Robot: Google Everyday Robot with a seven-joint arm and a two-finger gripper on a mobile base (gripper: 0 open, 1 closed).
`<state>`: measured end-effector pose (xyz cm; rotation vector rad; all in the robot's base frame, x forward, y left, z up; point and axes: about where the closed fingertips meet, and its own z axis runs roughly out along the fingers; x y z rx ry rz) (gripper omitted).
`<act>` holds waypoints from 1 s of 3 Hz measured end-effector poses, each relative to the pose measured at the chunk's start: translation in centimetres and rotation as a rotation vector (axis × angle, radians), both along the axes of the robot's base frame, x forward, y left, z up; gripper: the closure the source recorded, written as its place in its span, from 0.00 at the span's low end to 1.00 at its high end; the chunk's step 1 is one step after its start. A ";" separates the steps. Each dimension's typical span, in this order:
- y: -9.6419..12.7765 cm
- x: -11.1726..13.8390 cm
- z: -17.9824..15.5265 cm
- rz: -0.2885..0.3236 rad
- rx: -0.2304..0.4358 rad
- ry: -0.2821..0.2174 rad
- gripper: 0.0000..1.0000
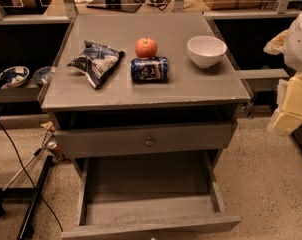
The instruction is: Close middle drawer
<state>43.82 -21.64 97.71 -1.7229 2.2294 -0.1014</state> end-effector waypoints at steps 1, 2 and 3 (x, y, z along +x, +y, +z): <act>0.0 0.0 0.0 0.000 0.000 0.000 0.00; 0.0 0.0 0.0 0.000 0.000 0.000 0.19; 0.0 0.0 0.0 0.000 0.000 0.000 0.42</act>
Offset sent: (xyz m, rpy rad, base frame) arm 0.0000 0.0000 0.0000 0.0000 0.0000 0.0000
